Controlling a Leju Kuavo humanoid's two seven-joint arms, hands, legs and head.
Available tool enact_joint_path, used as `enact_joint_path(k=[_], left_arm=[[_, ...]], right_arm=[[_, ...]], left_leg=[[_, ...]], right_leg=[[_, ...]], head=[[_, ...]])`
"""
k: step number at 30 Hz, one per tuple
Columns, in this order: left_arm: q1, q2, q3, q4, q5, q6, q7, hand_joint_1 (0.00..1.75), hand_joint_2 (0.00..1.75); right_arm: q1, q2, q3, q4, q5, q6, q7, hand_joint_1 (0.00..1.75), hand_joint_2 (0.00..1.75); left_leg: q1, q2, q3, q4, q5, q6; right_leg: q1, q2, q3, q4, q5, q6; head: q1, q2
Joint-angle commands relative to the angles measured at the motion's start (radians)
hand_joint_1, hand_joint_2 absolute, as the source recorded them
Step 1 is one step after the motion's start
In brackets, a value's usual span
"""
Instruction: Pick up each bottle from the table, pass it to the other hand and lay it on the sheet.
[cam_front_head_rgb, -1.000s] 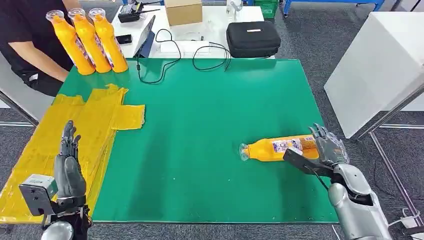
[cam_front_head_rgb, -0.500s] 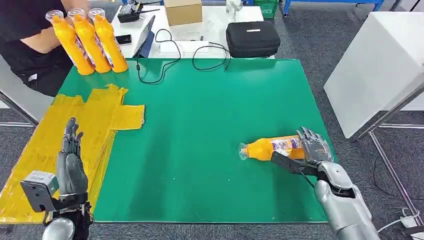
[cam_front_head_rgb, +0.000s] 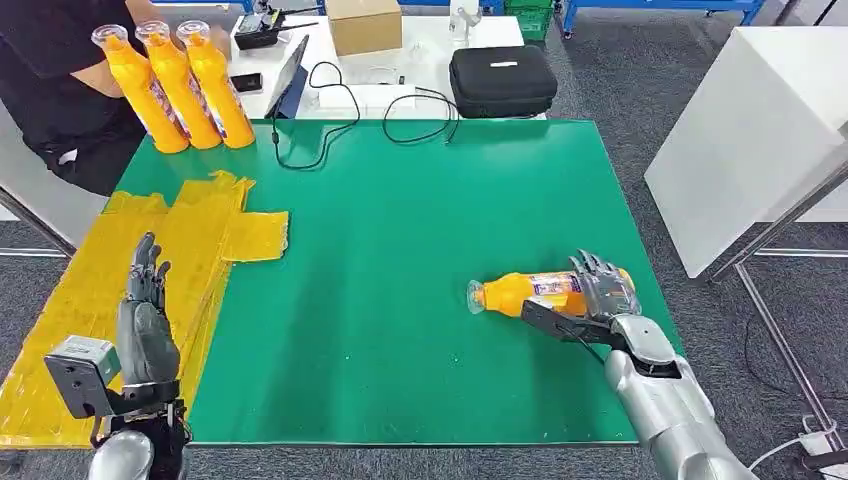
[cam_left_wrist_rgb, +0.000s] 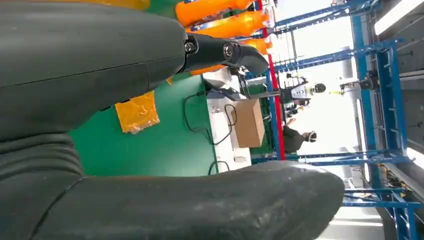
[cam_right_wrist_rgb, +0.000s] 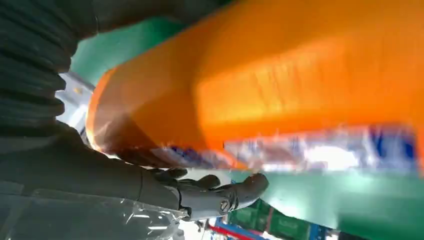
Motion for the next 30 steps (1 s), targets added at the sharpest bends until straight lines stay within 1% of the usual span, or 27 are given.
enact_joint_path(k=[1, 4, 6, 9, 10, 16, 17, 18, 20, 21, 22, 23, 24, 25, 26, 27, 29, 30], left_arm=[[-0.03, 0.031, -0.013, 0.062, 0.008, -0.001, 0.004, 0.0, 0.0], [-0.03, 0.031, -0.013, 0.062, 0.008, -0.001, 0.004, 0.0, 0.0], [-0.03, 0.031, -0.013, 0.062, 0.008, -0.001, 0.004, 0.0, 0.0], [-0.031, 0.031, -0.013, 0.063, 0.009, -0.001, 0.004, 0.0, 0.0], [-0.031, 0.031, -0.013, 0.063, 0.009, -0.001, 0.004, 0.0, 0.0], [-0.036, 0.034, -0.012, 0.071, 0.015, -0.003, 0.003, 0.0, 0.0], [-0.036, 0.034, -0.013, 0.072, 0.017, -0.003, 0.004, 0.0, 0.0], [-0.037, 0.035, -0.015, 0.08, 0.033, -0.016, 0.01, 0.0, 0.0], [-0.026, 0.054, -0.033, 0.111, 0.089, -0.082, 0.059, 0.0, 0.0], [-0.01, 0.061, -0.038, 0.121, 0.136, -0.12, 0.063, 0.0, 0.0], [0.006, 0.062, -0.042, 0.133, 0.183, -0.159, 0.062, 0.0, 0.0], [0.028, 0.055, -0.044, 0.137, 0.215, -0.185, 0.056, 0.0, 0.0], [0.038, 0.05, -0.045, 0.138, 0.224, -0.191, 0.048, 0.0, 0.0], [0.056, 0.039, -0.046, 0.13, 0.268, -0.23, 0.044, 0.0, 0.0], [0.085, 0.012, -0.05, 0.114, 0.325, -0.284, 0.027, 0.0, 0.0], [0.106, -0.003, -0.062, 0.099, 0.326, -0.295, 0.028, 0.0, 1.75], [0.131, -0.028, -0.101, 0.081, 0.357, -0.33, 0.021, 0.0, 1.75], [0.133, -0.034, -0.119, 0.078, 0.358, -0.333, 0.016, 0.0, 1.75]], right_arm=[[-0.003, 0.027, 0.052, 0.196, -0.002, 0.006, 0.0, 1.75, 1.75], [-0.003, 0.027, 0.052, 0.196, -0.002, 0.006, 0.0, 1.75, 1.75], [-0.003, 0.027, 0.052, 0.196, -0.002, 0.006, 0.0, 1.75, 1.75], [-0.003, 0.027, 0.051, 0.197, -0.002, 0.007, 0.0, 1.75, 1.75], [-0.002, 0.027, 0.051, 0.197, -0.002, 0.007, 0.0, 1.75, 1.75], [0.007, 0.021, 0.052, 0.221, -0.002, 0.026, 0.001, 1.75, 1.75], [0.008, 0.02, 0.052, 0.224, -0.001, 0.029, 0.003, 1.75, 1.75], [0.01, 0.02, 0.049, 0.231, -0.001, 0.032, 0.008, 1.75, 1.75], [0.019, 0.035, 0.019, 0.216, -0.029, -0.011, -0.005, 1.75, 1.75], [0.026, 0.043, 0.002, 0.186, -0.055, -0.037, -0.038, 1.75, 1.75], [0.038, 0.056, -0.025, 0.137, -0.107, -0.053, -0.083, 1.75, 1.75], [0.068, 0.065, -0.035, 0.041, -0.15, -0.048, -0.105, 1.75, 1.75], [0.082, 0.069, -0.038, -0.004, -0.167, -0.037, -0.107, 1.75, 1.75], [0.127, 0.085, -0.061, -0.122, -0.242, -0.049, -0.159, 1.75, 1.75], [0.198, 0.109, -0.075, -0.317, -0.345, -0.039, -0.215, 1.75, 1.75], [0.247, 0.125, -0.07, -0.458, -0.403, -0.016, -0.224, 1.75, 1.75], [0.307, 0.15, -0.025, -0.678, -0.503, 0.025, -0.225, 1.75, 1.75], [0.314, 0.163, -0.002, -0.729, -0.525, 0.029, -0.224, 1.75, 1.75]], left_leg=[[0.001, -0.003, 0.004, -0.002, 0.001, -0.001], [0.002, -0.004, 0.005, -0.002, 0.002, -0.001], [0.001, -0.002, 0.007, -0.001, 0.0, -0.001], [0.002, -0.004, 0.008, -0.002, 0.001, -0.001], [0.001, -0.003, 0.01, -0.001, 0.0, -0.001], [0.001, -0.003, 0.011, -0.002, 0.001, -0.001], [0.002, -0.005, 0.01, -0.003, 0.002, -0.001], [0.002, -0.004, 0.011, -0.002, 0.001, -0.001], [0.002, -0.005, 0.012, -0.002, 0.001, -0.001], [0.001, -0.003, 0.01, -0.002, 0.002, -0.001], [0.001, -0.003, 0.012, -0.003, 0.001, -0.001], [0.002, -0.004, 0.011, -0.003, 0.002, -0.002], [0.001, -0.002, 0.013, -0.004, 0.001, -0.001], [0.001, -0.002, 0.012, -0.004, 0.001, -0.002], [0.001, -0.001, 0.011, -0.003, 0.0, -0.001], [0.001, 0.0, 0.01, -0.003, 0.0, -0.001], [0.002, 0.004, 0.01, -0.002, -0.002, -0.002], [0.002, 0.004, 0.009, -0.001, -0.003, -0.002]], right_leg=[[0.001, -0.003, 0.005, -0.003, 0.0, -0.001], [0.002, -0.005, 0.008, -0.004, 0.001, -0.002], [0.001, -0.003, 0.01, -0.002, 0.0, -0.001], [0.002, -0.005, 0.011, -0.004, 0.001, -0.002], [0.002, -0.003, 0.012, -0.003, 0.0, -0.002], [0.002, -0.004, 0.013, -0.003, 0.0, -0.001], [0.002, -0.006, 0.012, -0.004, 0.001, -0.002], [0.002, -0.005, 0.013, -0.004, 0.0, -0.002], [0.002, -0.005, 0.014, -0.004, 0.0, -0.002], [0.002, -0.004, 0.012, -0.004, 0.001, -0.002], [0.001, -0.003, 0.014, -0.004, 0.0, -0.002], [0.002, -0.005, 0.013, -0.005, 0.001, -0.002], [0.001, -0.003, 0.015, -0.004, 0.0, -0.002], [0.002, -0.003, 0.014, -0.005, 0.001, -0.002], [0.001, -0.002, 0.013, -0.004, 0.0, -0.002], [0.002, -0.001, 0.012, -0.004, 0.001, -0.002], [0.002, 0.003, 0.011, -0.003, 0.0, -0.003], [0.002, 0.003, 0.01, -0.001, -0.001, -0.002]], head=[[0.0, 0.0], [0.0, 0.0], [0.0, 0.0], [0.0, 0.0], [0.0, 0.0], [0.0, 0.0], [0.0, 0.0], [0.0, 0.0], [0.0, 0.0], [0.0, 0.0], [0.0, 0.0], [0.0, 0.0], [0.0, 0.0], [0.0, 0.0], [0.0, 0.0], [0.001, 0.0], [0.0, 0.0], [0.001, 0.0]])
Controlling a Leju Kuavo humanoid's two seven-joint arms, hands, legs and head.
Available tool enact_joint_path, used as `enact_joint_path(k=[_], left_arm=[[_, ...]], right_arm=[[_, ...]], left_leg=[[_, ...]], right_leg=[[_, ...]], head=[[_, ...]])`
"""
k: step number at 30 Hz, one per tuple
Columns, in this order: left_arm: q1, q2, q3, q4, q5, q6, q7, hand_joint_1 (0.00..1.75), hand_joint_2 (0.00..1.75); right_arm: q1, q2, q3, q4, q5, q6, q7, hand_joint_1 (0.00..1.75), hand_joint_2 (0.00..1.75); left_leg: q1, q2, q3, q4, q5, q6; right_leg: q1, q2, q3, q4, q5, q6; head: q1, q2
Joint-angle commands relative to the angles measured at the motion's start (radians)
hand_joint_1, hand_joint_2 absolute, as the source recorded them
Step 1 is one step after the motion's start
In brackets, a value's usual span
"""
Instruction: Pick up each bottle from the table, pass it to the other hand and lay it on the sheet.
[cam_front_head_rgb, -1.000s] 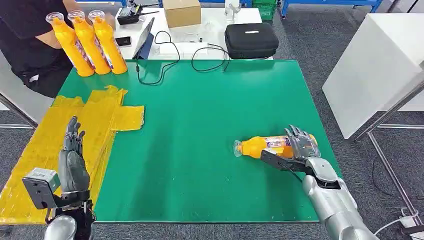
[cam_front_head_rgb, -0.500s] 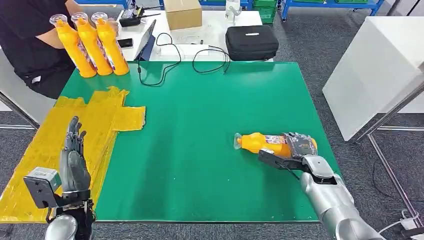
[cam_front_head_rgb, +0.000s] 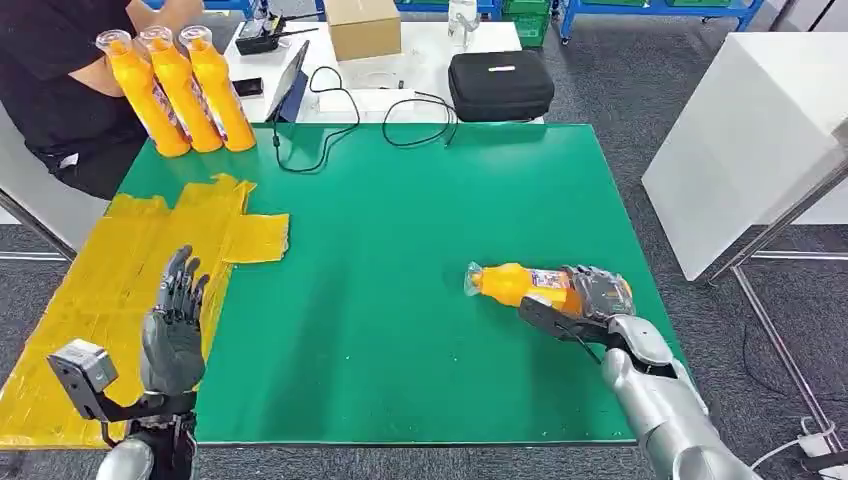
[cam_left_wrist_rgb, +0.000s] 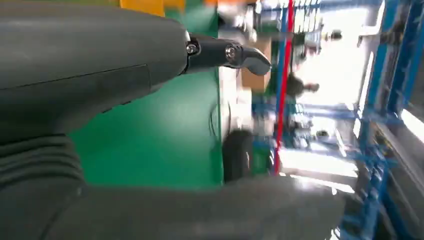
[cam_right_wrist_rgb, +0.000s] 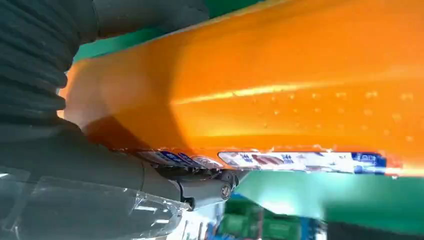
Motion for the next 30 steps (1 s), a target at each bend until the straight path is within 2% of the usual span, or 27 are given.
enact_joint_path(k=[1, 4, 11, 30], left_arm=[[0.089, -0.058, -0.114, 0.024, 0.108, -0.112, -0.027, 0.0, 1.75], [0.082, -0.066, -0.149, 0.013, 0.118, -0.107, -0.046, 0.0, 1.75], [0.072, -0.106, -0.212, -0.047, 0.114, -0.047, -0.053, 0.0, 1.75], [0.059, -0.121, -0.204, -0.027, 0.145, -0.067, -0.04, 0.0, 1.75]], right_arm=[[0.28, 0.141, 0.033, -0.756, -0.304, 0.08, -0.076, 1.75, 1.75], [0.262, 0.169, 0.093, -0.767, -0.329, 0.074, -0.071, 1.75, 1.75], [0.191, 0.234, 0.222, -0.728, -0.367, 0.046, -0.04, 1.75, 1.75], [0.101, 0.336, 0.308, -0.59, -0.415, 0.057, -0.029, 1.75, 1.75]], left_leg=[[0.0, 0.002, -0.003, 0.0, -0.002, -0.002], [0.0, -0.001, -0.013, 0.001, 0.0, -0.001], [0.002, 0.0, -0.013, 0.001, 0.0, -0.001], [0.001, -0.001, -0.013, 0.0, 0.001, -0.001]], right_leg=[[0.001, 0.001, -0.005, 0.002, -0.002, -0.003], [0.0, 0.0, -0.013, 0.003, -0.001, -0.002], [0.001, 0.001, -0.014, 0.002, -0.001, -0.001], [0.0, 0.0, -0.014, 0.001, 0.0, -0.001]], head=[[-0.001, 0.0], [0.0, 0.0], [0.0, 0.0], [0.0, 0.0]])
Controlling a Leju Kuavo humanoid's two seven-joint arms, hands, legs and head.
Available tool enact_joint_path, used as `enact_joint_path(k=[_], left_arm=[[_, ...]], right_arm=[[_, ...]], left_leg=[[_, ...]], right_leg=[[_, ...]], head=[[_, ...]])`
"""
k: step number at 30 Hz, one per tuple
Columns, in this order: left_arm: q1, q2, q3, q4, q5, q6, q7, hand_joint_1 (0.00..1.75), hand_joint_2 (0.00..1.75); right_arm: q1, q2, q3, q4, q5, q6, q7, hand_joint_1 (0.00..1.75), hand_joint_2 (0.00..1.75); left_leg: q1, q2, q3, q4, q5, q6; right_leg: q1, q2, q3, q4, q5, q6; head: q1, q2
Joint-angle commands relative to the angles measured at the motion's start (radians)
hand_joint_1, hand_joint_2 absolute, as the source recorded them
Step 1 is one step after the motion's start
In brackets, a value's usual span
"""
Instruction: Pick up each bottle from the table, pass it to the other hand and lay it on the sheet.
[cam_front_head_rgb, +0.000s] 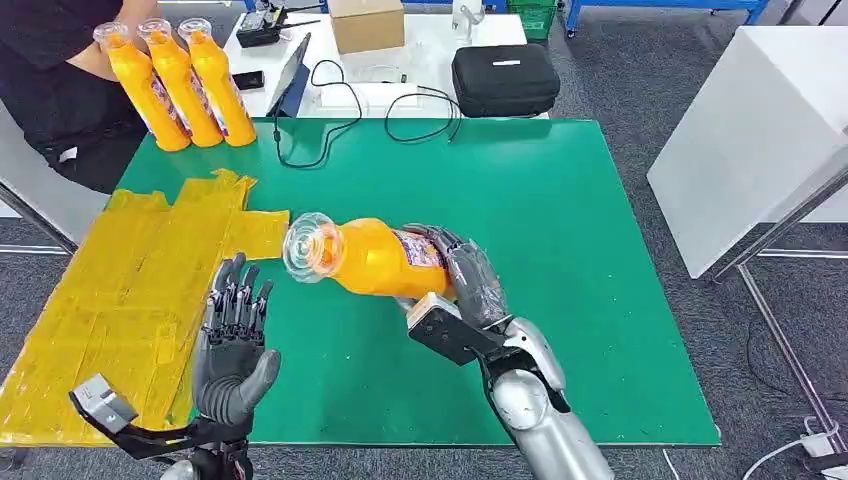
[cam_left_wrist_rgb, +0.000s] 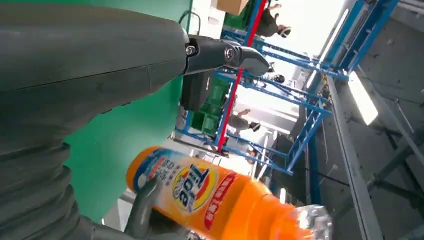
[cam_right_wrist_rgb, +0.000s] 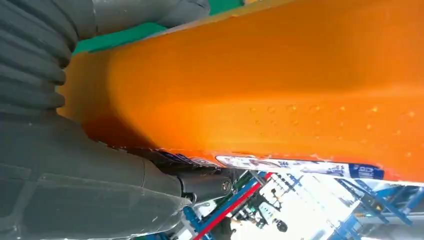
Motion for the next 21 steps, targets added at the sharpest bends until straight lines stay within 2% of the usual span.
enact_joint_path(k=[1, 6, 16, 21], left_arm=[[-0.025, -0.008, -0.007, 0.024, 0.006, 0.002, 0.014, 0.0, 1.75], [-0.033, -0.01, -0.011, 0.022, 0.011, -0.001, 0.02, 0.0, 1.75], [-0.038, -0.016, -0.006, 0.015, 0.02, 0.005, 0.027, 0.0, 1.75], [-0.016, -0.022, 0.018, -0.01, 0.027, 0.003, 0.012, 0.0, 1.75]], right_arm=[[-0.09, 0.061, 0.075, 0.127, -0.01, 0.007, 0.01, 1.75, 1.75], [-0.138, 0.122, 0.151, 0.205, -0.023, 0.005, 0.019, 1.75, 1.75], [-0.163, 0.21, 0.28, 0.382, 0.004, -0.013, 0.028, 1.75, 1.75], [-0.162, 0.217, 0.395, 0.472, -0.019, -0.041, 0.028, 1.75, 1.75]], left_leg=[[0.001, 0.003, 0.002, 0.0, -0.001, -0.001], [0.001, 0.006, 0.003, 0.0, -0.002, -0.001], [0.001, 0.003, 0.002, -0.001, -0.001, -0.001], [0.001, 0.003, 0.004, -0.002, -0.001, -0.001]], right_leg=[[0.001, 0.001, 0.002, -0.001, 0.0, -0.001], [0.001, 0.004, 0.002, 0.0, 0.0, -0.002], [0.001, 0.002, 0.001, 0.0, 0.0, -0.001], [0.001, 0.002, 0.003, -0.001, 0.0, -0.002]], head=[[0.0, 0.0], [0.0, 0.0], [0.0, 0.0], [0.0, 0.0]])
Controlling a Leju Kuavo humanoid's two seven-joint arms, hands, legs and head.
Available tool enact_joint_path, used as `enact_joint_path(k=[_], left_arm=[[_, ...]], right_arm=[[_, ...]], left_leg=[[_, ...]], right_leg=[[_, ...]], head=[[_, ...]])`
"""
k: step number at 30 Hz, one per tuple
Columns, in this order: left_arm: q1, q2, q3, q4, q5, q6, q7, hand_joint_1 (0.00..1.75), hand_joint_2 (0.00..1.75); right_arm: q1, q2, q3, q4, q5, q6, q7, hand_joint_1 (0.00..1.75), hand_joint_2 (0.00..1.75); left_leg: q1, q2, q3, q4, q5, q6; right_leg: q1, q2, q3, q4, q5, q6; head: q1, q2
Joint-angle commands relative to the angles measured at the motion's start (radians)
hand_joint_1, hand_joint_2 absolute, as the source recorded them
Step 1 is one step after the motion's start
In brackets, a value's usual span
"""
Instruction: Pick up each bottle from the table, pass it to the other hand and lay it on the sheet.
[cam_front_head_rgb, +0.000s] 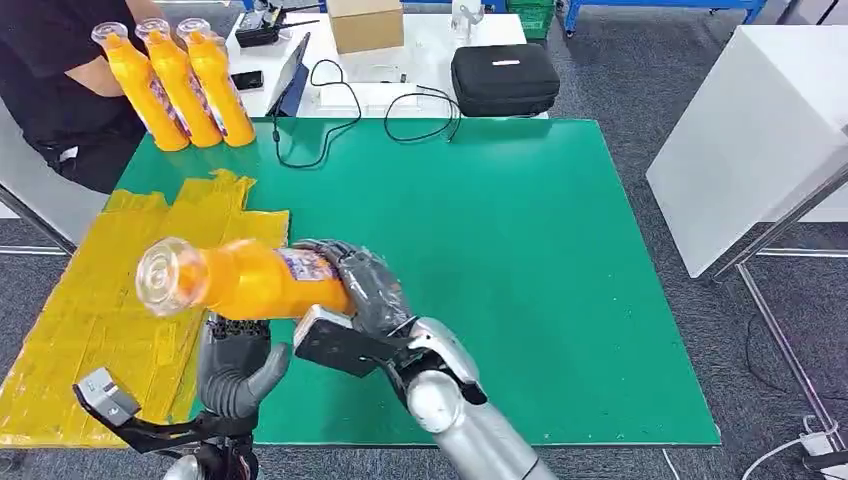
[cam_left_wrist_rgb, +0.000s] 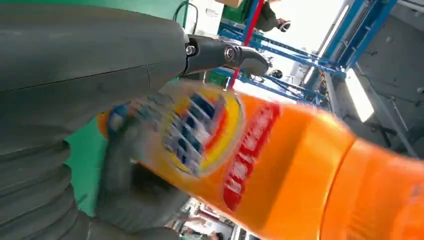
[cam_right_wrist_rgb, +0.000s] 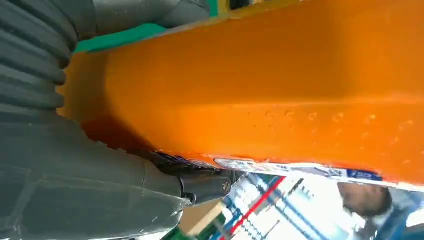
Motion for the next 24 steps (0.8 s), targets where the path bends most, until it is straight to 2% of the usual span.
enact_joint_path(k=[1, 11, 18, 24], left_arm=[[0.003, -0.004, 0.03, -0.01, 0.007, 0.002, -0.007, 0.0, 1.75], [0.005, -0.005, 0.032, -0.01, 0.002, 0.006, -0.011, 0.0, 1.75], [0.037, -0.005, 0.074, -0.053, 0.012, 0.046, -0.041, 0.0, 1.75], [0.045, -0.005, 0.082, -0.055, 0.012, 0.045, -0.042, 0.0, 1.75]], right_arm=[[-0.059, 0.033, 0.21, 0.262, -0.033, -0.055, 0.002, 1.75, 1.75], [-0.059, 0.033, 0.223, 0.278, -0.037, -0.059, -0.004, 1.75, 1.75], [-0.019, 0.033, 0.429, 0.278, -0.03, -0.052, -0.007, 1.75, 1.75], [-0.008, 0.033, 0.441, 0.279, -0.026, -0.056, -0.006, 1.75, 1.75]], left_leg=[[0.001, 0.003, 0.005, -0.002, -0.001, -0.001], [0.001, 0.0, 0.002, -0.001, -0.001, -0.001], [0.001, 0.001, 0.004, -0.002, -0.001, -0.001], [0.001, 0.001, 0.004, -0.002, -0.002, -0.001]], right_leg=[[0.001, 0.002, 0.004, -0.002, 0.0, -0.002], [0.001, -0.001, 0.002, -0.001, -0.001, -0.001], [0.002, 0.0, 0.003, -0.002, -0.001, -0.002], [0.002, 0.0, 0.003, -0.002, -0.001, -0.002]], head=[[0.0, 0.0], [0.0, 0.0], [0.0, 0.0], [0.0, 0.0]])
